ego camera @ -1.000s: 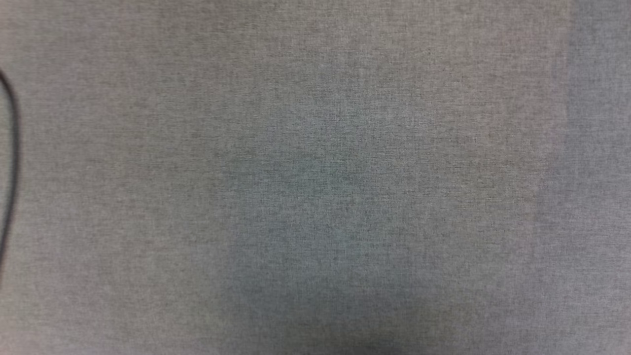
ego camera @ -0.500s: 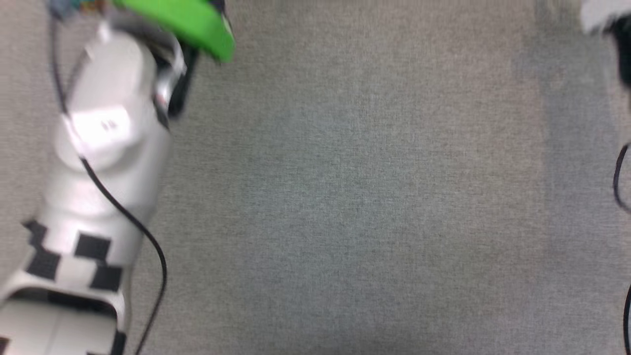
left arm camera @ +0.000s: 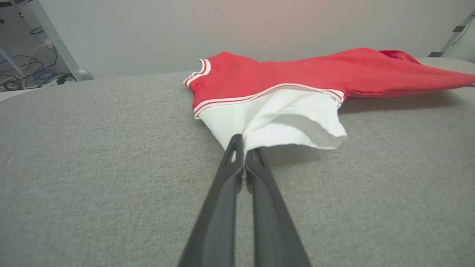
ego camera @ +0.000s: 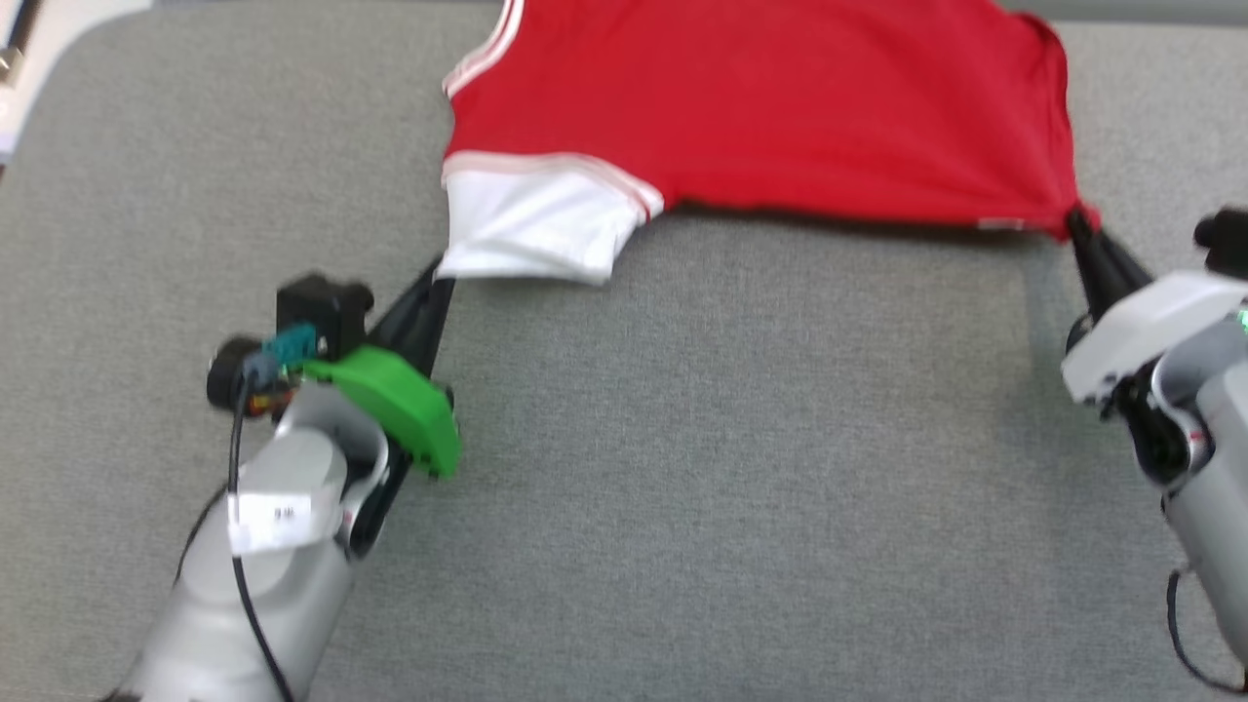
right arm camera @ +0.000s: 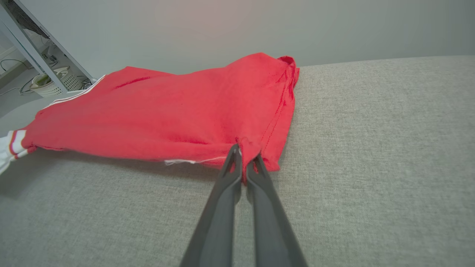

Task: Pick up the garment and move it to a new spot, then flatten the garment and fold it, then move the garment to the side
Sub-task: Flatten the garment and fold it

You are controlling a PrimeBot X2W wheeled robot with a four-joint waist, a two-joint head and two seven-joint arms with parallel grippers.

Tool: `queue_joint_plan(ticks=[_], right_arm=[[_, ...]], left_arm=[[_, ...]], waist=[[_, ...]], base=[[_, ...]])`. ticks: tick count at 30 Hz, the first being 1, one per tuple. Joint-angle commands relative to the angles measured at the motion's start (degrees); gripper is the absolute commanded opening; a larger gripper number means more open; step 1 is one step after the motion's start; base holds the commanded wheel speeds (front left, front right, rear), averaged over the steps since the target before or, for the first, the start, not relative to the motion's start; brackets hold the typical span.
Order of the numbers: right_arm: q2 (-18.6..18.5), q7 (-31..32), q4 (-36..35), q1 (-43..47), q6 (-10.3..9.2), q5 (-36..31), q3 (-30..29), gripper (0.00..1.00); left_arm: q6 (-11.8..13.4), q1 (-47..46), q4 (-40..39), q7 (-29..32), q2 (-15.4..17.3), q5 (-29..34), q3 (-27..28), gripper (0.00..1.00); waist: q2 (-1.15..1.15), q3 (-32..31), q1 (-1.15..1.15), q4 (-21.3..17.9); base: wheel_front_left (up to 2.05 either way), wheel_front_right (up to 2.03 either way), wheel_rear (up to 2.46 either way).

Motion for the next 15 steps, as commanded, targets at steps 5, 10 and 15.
queue_joint_plan(ticks=[5,10,15], right_arm=[[-0.5,1.3,-0.9,7.2,-0.1,3.9,1.4,0.0],[-0.9,1.5,-1.5,11.9,-0.1,6.5,1.5,0.0],[-1.3,1.8,-2.7,15.8,-0.1,8.7,1.6,0.0]], left_arm=[[-0.2,8.1,-2.2,1.3,3.0,-1.4,-1.3,0.0],[0.1,14.3,-5.2,2.9,5.3,-2.9,-1.4,0.0],[1.0,19.6,-9.4,4.5,7.1,-4.1,-1.4,0.0]], waist=[[0.0,-7.5,0.01,0.7],[0.0,-10.4,0.01,0.7],[0.0,-12.9,0.01,0.7]], base=[[0.0,0.0,0.0],[0.0,0.0,0.0],[0.0,0.0,0.0]])
